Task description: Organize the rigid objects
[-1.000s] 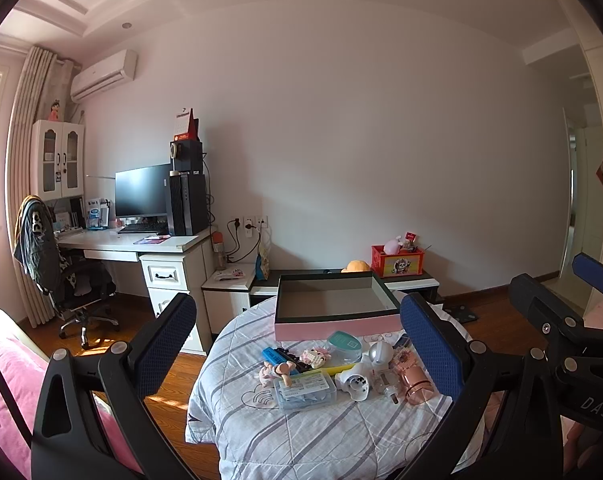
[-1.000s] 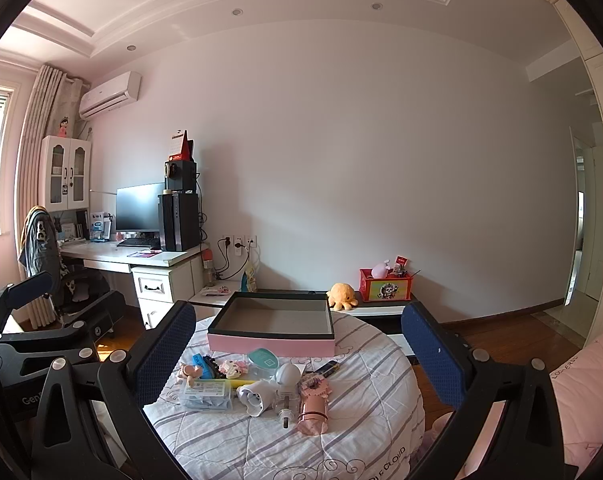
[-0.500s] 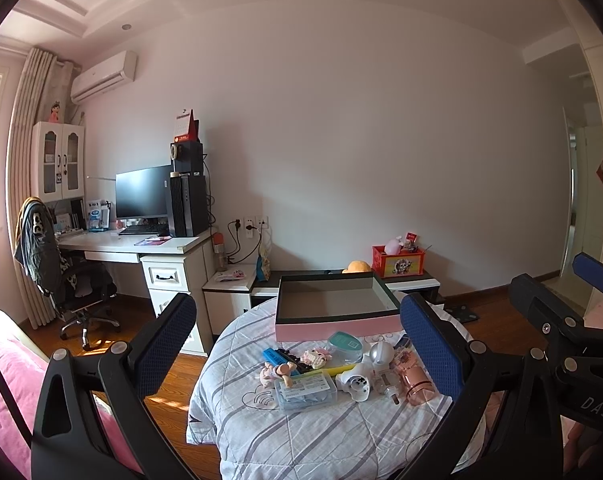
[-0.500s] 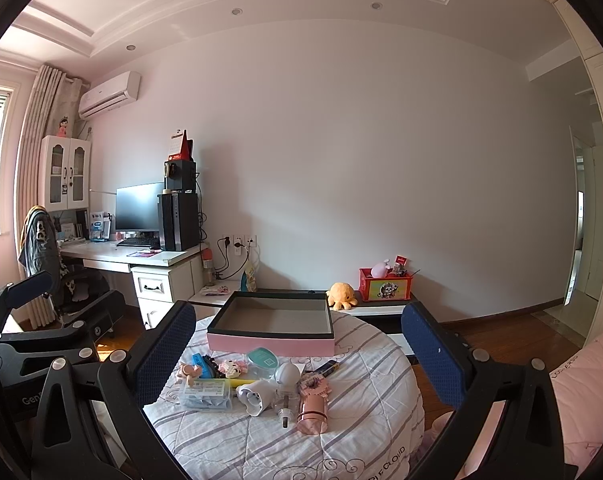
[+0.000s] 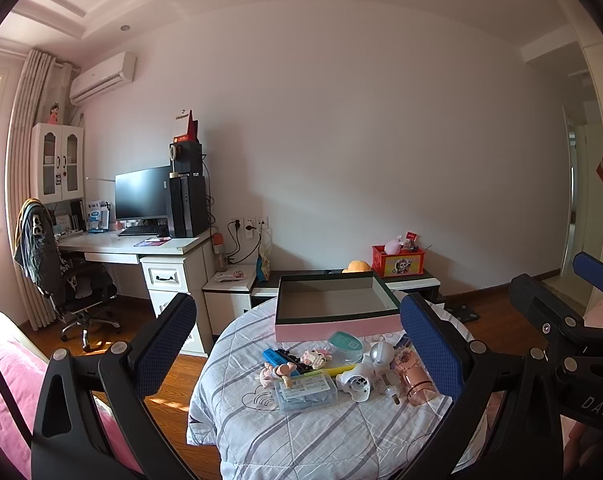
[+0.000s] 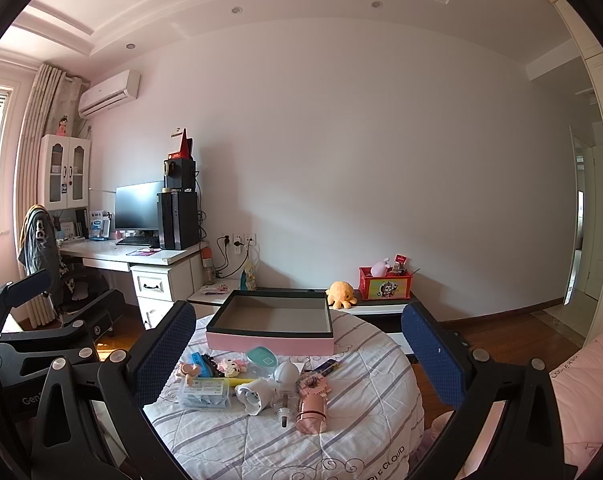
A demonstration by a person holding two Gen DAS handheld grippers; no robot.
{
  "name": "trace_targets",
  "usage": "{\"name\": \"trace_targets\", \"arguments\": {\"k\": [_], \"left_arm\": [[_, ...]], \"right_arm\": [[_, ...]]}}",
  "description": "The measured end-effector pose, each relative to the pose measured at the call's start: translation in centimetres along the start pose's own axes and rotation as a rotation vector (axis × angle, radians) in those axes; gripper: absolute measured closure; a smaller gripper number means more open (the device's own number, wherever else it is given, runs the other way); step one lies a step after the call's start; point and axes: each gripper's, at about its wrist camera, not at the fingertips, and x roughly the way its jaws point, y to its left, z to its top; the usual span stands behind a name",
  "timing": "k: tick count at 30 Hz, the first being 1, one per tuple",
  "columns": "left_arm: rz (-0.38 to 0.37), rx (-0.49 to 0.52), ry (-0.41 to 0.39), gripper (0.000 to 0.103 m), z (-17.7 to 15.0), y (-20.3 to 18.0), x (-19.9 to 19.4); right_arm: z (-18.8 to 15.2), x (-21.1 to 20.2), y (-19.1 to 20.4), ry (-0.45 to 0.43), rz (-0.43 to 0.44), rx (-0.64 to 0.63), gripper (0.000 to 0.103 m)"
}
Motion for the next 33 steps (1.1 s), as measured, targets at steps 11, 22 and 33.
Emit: {"name": "trace_targets", "arguments": {"k": [11, 22, 33], "left_arm": [[0.000, -0.001, 0.001, 0.000, 0.0, 0.0, 0.0], [-0.001, 0.002, 0.004, 0.000, -0.1, -0.1, 0.1], [-0.053, 0.005, 0.051, 0.000, -1.8, 0.4, 2.8]], "right_arm": [[-0.2, 0.3, -0.1, 0.006, -0.001, 0.001, 0.000], [-0.4, 0.7, -0.3, 0.017, -0.003, 0.002, 0.000], [-1.9, 3.1, -0.8, 0.065, -0.001, 0.018, 0.000]]}}
